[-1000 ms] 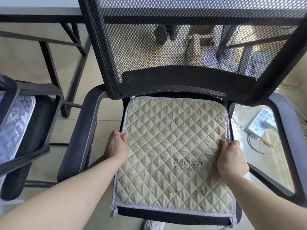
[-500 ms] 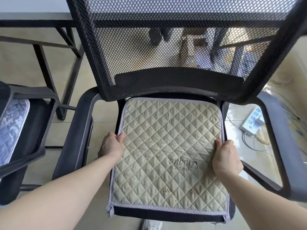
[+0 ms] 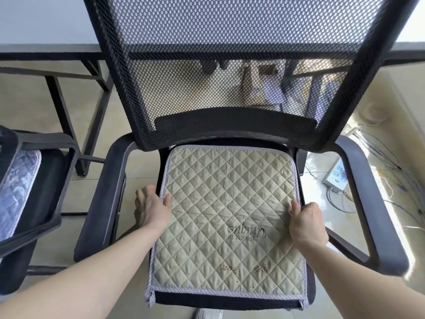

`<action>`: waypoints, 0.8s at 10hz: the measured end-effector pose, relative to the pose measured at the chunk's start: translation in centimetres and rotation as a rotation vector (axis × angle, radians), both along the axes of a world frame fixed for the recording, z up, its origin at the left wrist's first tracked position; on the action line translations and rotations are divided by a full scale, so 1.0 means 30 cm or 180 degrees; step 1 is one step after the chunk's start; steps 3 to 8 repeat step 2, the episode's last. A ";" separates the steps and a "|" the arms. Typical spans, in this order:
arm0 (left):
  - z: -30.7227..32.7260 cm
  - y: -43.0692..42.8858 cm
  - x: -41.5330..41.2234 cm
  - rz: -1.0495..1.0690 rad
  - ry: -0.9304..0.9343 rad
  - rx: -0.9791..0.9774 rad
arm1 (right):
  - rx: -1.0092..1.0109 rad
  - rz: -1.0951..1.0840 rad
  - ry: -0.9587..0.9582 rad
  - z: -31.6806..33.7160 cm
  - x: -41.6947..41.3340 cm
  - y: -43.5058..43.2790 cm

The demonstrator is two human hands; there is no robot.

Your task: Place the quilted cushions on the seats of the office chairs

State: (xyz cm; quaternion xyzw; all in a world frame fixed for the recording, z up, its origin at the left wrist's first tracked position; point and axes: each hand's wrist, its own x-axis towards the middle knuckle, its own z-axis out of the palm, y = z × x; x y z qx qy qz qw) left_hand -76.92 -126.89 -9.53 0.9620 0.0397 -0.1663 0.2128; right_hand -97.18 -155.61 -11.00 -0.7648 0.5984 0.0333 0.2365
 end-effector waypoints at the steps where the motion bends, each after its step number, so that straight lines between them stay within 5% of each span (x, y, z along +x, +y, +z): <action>1: 0.046 -0.011 -0.020 -0.0139 -0.0040 -0.0154 | 0.0061 -0.0048 -0.0266 0.061 0.003 0.013; 8: 0.106 -0.036 -0.048 -0.0430 -0.0083 -0.0372 | -0.0001 0.0032 -0.0330 0.149 0.023 0.058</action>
